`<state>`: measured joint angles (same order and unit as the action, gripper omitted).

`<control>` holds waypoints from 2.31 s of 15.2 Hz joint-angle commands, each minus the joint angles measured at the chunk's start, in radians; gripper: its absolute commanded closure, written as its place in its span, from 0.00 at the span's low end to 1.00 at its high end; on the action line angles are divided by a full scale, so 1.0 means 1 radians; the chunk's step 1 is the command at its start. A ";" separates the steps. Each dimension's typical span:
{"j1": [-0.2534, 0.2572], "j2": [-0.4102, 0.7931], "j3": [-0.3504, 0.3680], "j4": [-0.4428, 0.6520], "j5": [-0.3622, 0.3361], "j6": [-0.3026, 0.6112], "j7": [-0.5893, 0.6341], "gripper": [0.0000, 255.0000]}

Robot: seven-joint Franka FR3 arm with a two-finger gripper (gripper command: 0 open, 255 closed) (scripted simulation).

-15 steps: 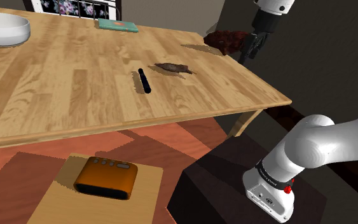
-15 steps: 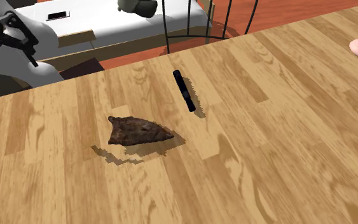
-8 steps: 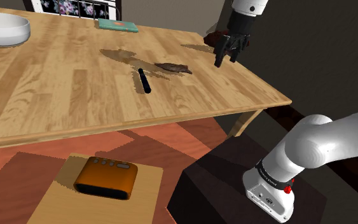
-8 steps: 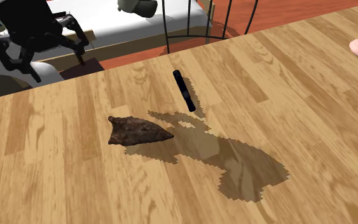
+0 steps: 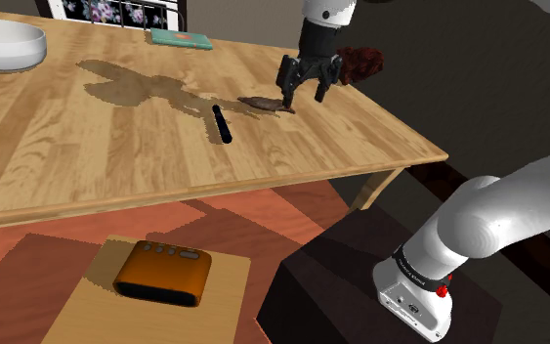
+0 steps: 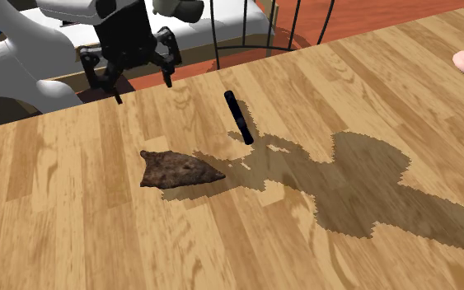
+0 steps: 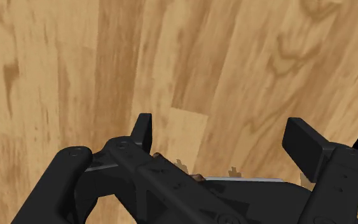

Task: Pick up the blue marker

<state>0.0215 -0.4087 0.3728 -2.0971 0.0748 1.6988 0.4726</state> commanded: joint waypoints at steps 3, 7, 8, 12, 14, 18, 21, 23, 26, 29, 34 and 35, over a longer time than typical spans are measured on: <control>-0.009 0.146 0.079 0.113 -0.024 0.022 0.153 0.00; -0.004 0.312 0.148 0.251 -0.082 0.028 0.311 0.00; 0.001 0.357 0.162 0.290 -0.102 0.026 0.351 0.00; 0.044 0.548 0.198 0.469 -0.195 0.000 0.506 0.00; 0.060 0.588 0.198 0.497 -0.214 0.005 0.535 0.00; 0.058 0.588 0.195 0.443 -0.215 0.059 0.538 0.00; 0.056 0.590 0.194 0.411 -0.217 0.093 0.541 0.00; 0.056 0.589 0.194 0.411 -0.217 0.092 0.540 1.00; 0.056 0.589 0.194 0.410 -0.217 0.092 0.540 1.00; 0.056 0.589 0.194 0.410 -0.217 0.092 0.540 1.00; 0.057 0.588 0.195 0.435 -0.216 0.066 0.539 1.00; 0.058 0.587 0.195 0.448 -0.215 0.053 0.538 1.00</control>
<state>0.0789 0.1778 0.5681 -1.6623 -0.1401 1.7647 1.0116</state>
